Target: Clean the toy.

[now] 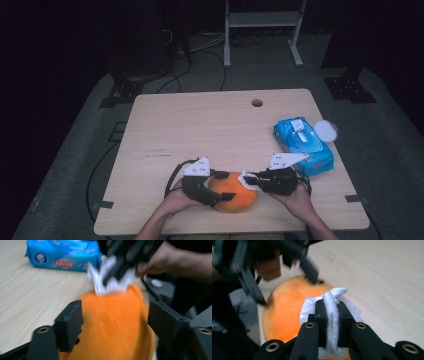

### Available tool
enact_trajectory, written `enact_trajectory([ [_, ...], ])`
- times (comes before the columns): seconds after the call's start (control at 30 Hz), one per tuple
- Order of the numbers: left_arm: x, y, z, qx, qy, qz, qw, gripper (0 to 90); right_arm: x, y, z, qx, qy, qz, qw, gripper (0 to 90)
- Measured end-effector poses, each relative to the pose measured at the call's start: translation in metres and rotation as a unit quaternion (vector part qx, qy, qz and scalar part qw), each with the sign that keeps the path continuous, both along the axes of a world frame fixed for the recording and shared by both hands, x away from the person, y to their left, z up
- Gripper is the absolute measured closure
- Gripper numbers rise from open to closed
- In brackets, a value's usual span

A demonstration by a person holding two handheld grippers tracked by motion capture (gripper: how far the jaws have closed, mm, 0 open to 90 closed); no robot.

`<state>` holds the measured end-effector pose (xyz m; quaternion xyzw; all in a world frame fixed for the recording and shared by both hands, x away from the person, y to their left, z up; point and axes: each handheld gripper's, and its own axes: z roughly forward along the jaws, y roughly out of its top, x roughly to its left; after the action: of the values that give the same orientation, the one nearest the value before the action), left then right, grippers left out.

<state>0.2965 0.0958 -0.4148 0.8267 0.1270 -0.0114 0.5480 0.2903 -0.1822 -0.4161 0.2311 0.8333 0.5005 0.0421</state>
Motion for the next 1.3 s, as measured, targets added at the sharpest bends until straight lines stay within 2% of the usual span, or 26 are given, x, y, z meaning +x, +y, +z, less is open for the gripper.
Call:
enact_trajectory([
  [0.03, 0.001, 0.000, 0.002, 0.006, -0.002, 0.008, 1.0000, 18.8, -0.004, 0.001, -0.001, 0.001, 0.006, 0.014, 0.9999, 81.1],
  [0.07, 0.001, 0.000, 0.002, 0.006, -0.002, 0.008, 1.0000, 16.9, -0.004, 0.001, -0.001, 0.001, 0.006, 0.014, 0.9999, 81.1],
  [0.13, 0.003, -0.002, 0.001, 0.008, 0.004, 0.016, 0.9998, 12.2, -0.010, 0.001, -0.002, -0.004, 0.002, 0.034, 0.9994, 81.0],
  [0.2, 0.003, -0.007, -0.003, 0.030, 0.009, 0.016, 0.9994, 10.5, -0.013, 0.001, -0.002, -0.005, 0.003, 0.038, 0.9993, 81.0],
  [0.27, 0.002, -0.015, -0.010, 0.062, 0.022, 0.006, 0.9978, 7.9, -0.017, 0.000, -0.003, -0.005, 0.002, 0.045, 0.9990, 81.0],
  [0.3, 0.001, -0.018, -0.014, 0.066, 0.022, 0.005, 0.9975, 6.8, -0.018, -0.003, -0.002, -0.002, 0.006, 0.048, 0.9988, 80.8],
  [0.37, 0.001, -0.020, -0.018, 0.066, 0.022, 0.004, 0.9976, 6.9, -0.019, -0.005, -0.002, -0.001, 0.004, 0.048, 0.9988, 80.8],
  [0.43, 0.000, -0.020, -0.018, 0.070, 0.018, 0.001, 0.9973, 12.2, -0.019, -0.010, -0.002, 0.009, 0.006, 0.045, 0.9989, 80.7],
  [0.47, -0.003, -0.020, -0.017, 0.080, 0.004, -0.004, 0.9967, 23.6, -0.019, -0.015, -0.002, 0.018, 0.008, 0.039, 0.9990, 80.5],
  [0.5, -0.003, -0.020, -0.017, 0.080, 0.004, -0.004, 0.9967, 28.4, -0.019, -0.015, -0.002, 0.018, 0.008, 0.039, 0.9990, 80.5],
  [0.53, -0.005, -0.019, -0.016, 0.082, 0.001, -0.008, 0.9966, 28.4, -0.019, -0.019, -0.001, 0.023, 0.008, 0.033, 0.9992, 80.5],
  [0.63, -0.010, -0.021, -0.009, 0.072, -0.008, -0.010, 0.9973, 43.2, -0.018, -0.035, 0.002, 0.053, 0.011, 0.015, 0.9984, 80.5],
  [0.67, -0.010, -0.021, -0.009, 0.072, -0.008, -0.010, 0.9973, 45.0, -0.018, -0.035, 0.002, 0.053, 0.011, 0.015, 0.9984, 80.5],
  [0.7, -0.012, -0.023, -0.004, 0.067, -0.016, -0.008, 0.9976, 45.7, -0.018, -0.042, 0.005, 0.057, 0.006, 0.003, 0.9984, 80.5],
  [0.73, -0.012, -0.023, -0.004, 0.067, -0.016, -0.008, 0.9976, 46.1, -0.018, -0.042, 0.005, 0.057, 0.006, 0.003, 0.9984, 80.5],
  [0.83, -0.011, -0.026, 0.003, 0.069, -0.038, -0.001, 0.9969, 46.1, -0.020, -0.056, 0.008, 0.058, -0.001, -0.014, 0.9982, 80.4],
  [0.97, 0.000, -0.029, 0.010, 0.068, -0.063, 0.030, 0.9953, 46.0, -0.022, -0.080, 0.005, 0.042, -0.005, -0.048, 0.9979, 80.4],
  [1.03, 0.009, -0.029, 0.015, 0.068, -0.073, 0.047, 0.9940, 45.9, -0.021, -0.087, 0.001, 0.034, -0.004, -0.059, 0.9977, 80.4],
  [1.07, 0.009, -0.029, 0.015, 0.068, -0.073, 0.047, 0.9940, 45.7, -0.021, -0.087, 0.001, 0.034, -0.004, -0.059, 0.9977, 80.4],
  [1.1, 0.013, -0.029, 0.016, 0.068, -0.080, 0.057, 0.9928, 45.7, -0.020, -0.090, 0.000, 0.032, -0.002, -0.063, 0.9975, 80.3],
  [1.13, 0.017, -0.029, 0.017, 0.071, -0.086, 0.066, 0.9916, 45.4, -0.018, -0.097, -0.004, 0.018, -0.003, -0.075, 0.9970, 80.1],
  [1.17, 0.023, -0.028, 0.018, 0.065, -0.088, 0.081, 0.9907, 45.2, -0.017, -0.100, -0.006, 0.014, -0.002, -0.081, 0.9966, 79.9],
  [1.27, 0.030, -0.027, 0.018, 0.067, -0.090, 0.090, 0.9896, 44.9, -0.014, -0.105, -0.009, 0.008, -0.003, -0.091, 0.9958, 79.7],
  [1.3, 0.034, -0.027, 0.018, 0.072, -0.097, 0.100, 0.9877, 44.7, -0.011, -0.108, -0.011, -0.003, -0.006, -0.100, 0.9950, 79.5],
])
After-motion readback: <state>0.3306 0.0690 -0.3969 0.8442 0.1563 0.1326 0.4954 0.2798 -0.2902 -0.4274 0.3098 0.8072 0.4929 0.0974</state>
